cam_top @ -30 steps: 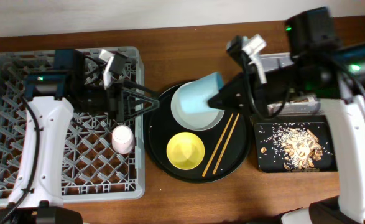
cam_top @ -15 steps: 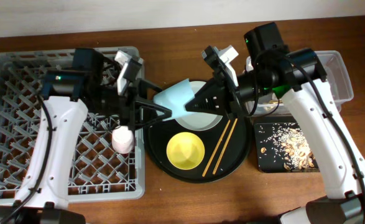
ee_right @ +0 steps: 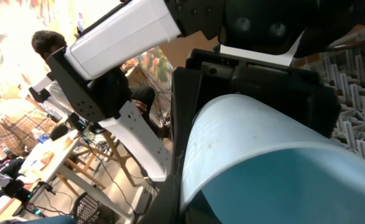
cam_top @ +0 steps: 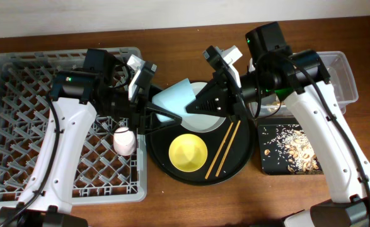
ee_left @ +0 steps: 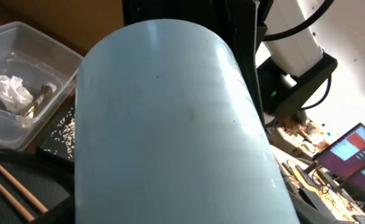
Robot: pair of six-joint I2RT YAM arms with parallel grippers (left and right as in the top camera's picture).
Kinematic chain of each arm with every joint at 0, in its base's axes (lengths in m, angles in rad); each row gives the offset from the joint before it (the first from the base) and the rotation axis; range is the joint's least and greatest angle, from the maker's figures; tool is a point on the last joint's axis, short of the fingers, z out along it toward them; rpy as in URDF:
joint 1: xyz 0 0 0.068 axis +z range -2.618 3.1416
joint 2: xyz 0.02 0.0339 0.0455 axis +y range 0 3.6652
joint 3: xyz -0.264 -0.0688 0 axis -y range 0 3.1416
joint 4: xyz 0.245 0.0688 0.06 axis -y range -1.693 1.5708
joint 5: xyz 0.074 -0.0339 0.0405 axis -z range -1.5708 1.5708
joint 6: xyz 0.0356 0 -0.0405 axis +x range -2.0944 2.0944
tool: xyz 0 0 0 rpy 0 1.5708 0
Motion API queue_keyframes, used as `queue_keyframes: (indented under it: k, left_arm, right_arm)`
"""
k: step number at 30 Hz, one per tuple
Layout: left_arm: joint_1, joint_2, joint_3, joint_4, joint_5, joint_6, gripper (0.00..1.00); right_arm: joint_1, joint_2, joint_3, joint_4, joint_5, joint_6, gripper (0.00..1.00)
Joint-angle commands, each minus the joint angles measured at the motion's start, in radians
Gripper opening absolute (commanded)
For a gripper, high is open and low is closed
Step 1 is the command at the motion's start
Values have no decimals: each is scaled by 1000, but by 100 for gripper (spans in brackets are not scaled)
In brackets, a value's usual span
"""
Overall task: Sort waste into correct bins and load items into the dishwasher rack
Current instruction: 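Grasp the blue cup with the left gripper and release the right, then place the blue cup into the dish rack with the left gripper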
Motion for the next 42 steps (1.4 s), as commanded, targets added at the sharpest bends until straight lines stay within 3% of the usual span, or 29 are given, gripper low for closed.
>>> queue_keyframes:
  k: [1,4,7,10,12,14,15,20,23,27,32,42]
  left_arm:
    - [-9,-28,13,2,40,32,66]
    - [-9,-28,13,6,40,32,52]
    - [-9,-28,13,6,40,32,49]
    - [-8,-28,13,6,27,32,48]
    - [2,-29,13,5,-9,13,42]
    - [31,-29,13,5,-35,-24,41]
    - [64,-29,13,5,-48,-51,40]
    - [183,-37,14,6,-192,-180,37]
    - [254,-40,14,24,-439,-372,30]
    - [291,-40,14,78,-928,-752,30]
    - [265,-35,14,88,-1257,-911,30]
    - [161,17,13,126,-1334,-925,30]
  right_arm:
    - [5,-3,-6,-9,94,-2,4]
    - [5,-3,-6,-11,104,2,4]
    - [5,-3,-6,-11,103,2,6]
    - [5,-3,-5,-11,98,2,28]
    - [-1,-4,-5,-11,95,14,53]
    - [-15,-7,-5,-11,96,24,70]
    - [-33,-11,-5,-11,96,32,99]
    - [-118,-23,-5,-16,105,109,99]
    - [-179,-23,-5,-35,191,186,98]
    - [-178,-22,-5,-53,432,212,99]
    - [-141,-20,-16,-91,592,212,99]
    - [-73,-20,-126,-75,726,212,99]
